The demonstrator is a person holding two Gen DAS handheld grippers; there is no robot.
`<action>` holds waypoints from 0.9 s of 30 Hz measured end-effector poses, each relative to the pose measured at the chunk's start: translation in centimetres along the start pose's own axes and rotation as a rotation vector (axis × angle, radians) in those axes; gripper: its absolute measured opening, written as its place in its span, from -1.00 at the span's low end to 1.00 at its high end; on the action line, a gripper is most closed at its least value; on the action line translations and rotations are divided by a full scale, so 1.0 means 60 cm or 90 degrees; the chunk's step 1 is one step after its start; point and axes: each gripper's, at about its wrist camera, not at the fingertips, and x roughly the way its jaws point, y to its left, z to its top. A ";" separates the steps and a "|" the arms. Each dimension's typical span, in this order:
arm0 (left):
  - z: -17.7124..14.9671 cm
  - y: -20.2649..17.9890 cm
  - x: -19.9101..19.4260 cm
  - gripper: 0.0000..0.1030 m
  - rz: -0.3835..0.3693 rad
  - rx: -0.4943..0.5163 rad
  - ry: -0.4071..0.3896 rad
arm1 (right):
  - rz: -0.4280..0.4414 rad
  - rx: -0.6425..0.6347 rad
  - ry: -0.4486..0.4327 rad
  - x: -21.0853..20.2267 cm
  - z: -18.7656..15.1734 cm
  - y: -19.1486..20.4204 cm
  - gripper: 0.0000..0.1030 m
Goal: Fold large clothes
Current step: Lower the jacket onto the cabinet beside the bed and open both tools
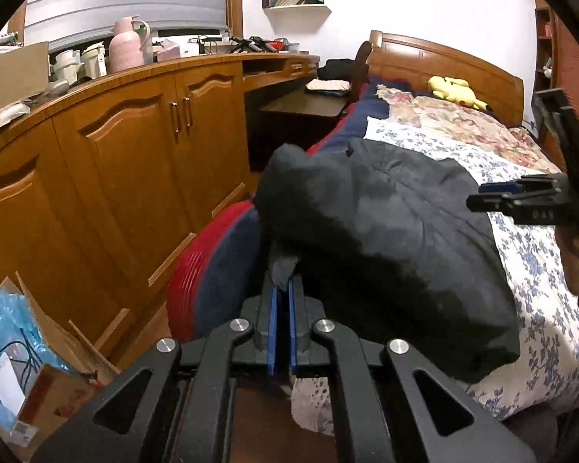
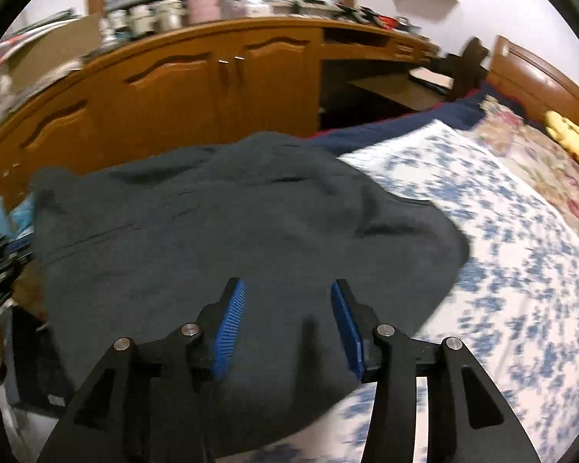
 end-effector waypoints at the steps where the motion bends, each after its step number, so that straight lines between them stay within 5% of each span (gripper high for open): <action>1: -0.001 0.001 -0.002 -0.90 0.005 0.000 0.001 | 0.026 -0.007 -0.006 -0.003 -0.008 0.009 -0.06; 4: -0.006 0.005 -0.006 -0.90 0.004 0.000 0.009 | 0.090 -0.033 0.001 -0.001 -0.035 0.037 -0.06; 7: -0.011 0.012 -0.023 -0.87 0.000 -0.001 0.001 | 0.081 -0.041 0.003 0.017 -0.057 0.054 -0.06; 12: -0.007 0.022 -0.064 -0.37 -0.023 -0.017 -0.036 | 0.069 -0.055 -0.003 0.031 -0.072 0.056 -0.06; 16: 0.005 0.012 -0.093 -0.27 -0.035 -0.016 -0.054 | 0.073 -0.049 -0.011 0.004 -0.067 0.068 -0.06; 21: 0.016 -0.019 -0.124 0.19 -0.049 -0.002 -0.084 | 0.075 -0.041 -0.051 -0.050 -0.091 0.061 -0.06; 27: 0.038 -0.075 -0.155 0.43 -0.067 0.023 -0.110 | 0.068 -0.030 -0.096 -0.126 -0.131 0.043 -0.05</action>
